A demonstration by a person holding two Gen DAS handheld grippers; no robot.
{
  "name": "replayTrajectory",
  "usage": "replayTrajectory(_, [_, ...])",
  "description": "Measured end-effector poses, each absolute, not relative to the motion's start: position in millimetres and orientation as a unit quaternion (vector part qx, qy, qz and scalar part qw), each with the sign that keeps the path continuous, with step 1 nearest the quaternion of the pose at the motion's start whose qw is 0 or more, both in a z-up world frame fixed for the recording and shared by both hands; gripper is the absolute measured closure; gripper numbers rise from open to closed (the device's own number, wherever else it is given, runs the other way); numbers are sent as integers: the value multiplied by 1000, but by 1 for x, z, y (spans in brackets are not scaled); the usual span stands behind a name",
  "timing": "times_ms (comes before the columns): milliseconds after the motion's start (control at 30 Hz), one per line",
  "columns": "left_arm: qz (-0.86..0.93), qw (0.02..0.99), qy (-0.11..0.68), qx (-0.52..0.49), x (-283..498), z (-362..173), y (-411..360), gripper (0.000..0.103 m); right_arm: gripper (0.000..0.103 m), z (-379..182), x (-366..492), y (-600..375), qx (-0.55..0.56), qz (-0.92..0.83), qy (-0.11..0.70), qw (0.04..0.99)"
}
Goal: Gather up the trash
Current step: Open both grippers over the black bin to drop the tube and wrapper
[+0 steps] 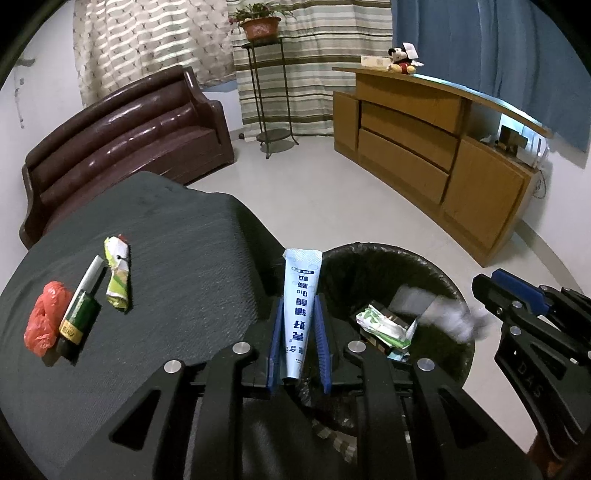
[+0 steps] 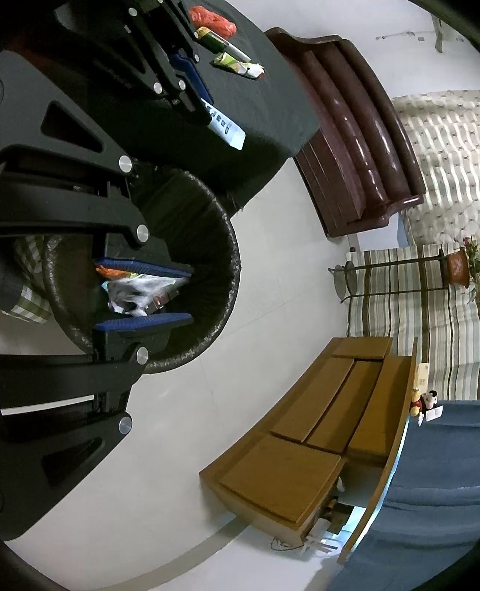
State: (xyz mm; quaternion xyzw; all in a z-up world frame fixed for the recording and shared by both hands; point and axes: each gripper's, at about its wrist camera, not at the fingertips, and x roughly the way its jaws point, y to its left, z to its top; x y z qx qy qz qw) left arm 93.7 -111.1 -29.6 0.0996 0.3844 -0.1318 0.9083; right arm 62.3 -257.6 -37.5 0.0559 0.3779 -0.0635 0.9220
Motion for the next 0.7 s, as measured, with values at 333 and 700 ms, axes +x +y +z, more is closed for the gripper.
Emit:
replayTrajectory(333, [-128, 907, 391, 96, 94, -31, -111, 57, 82, -43, 65, -261, 62, -67, 384, 919])
replayTrajectory(700, [-121, 912, 381, 93, 93, -24, -110, 42, 61, -43, 65, -264, 68, -75, 382, 919])
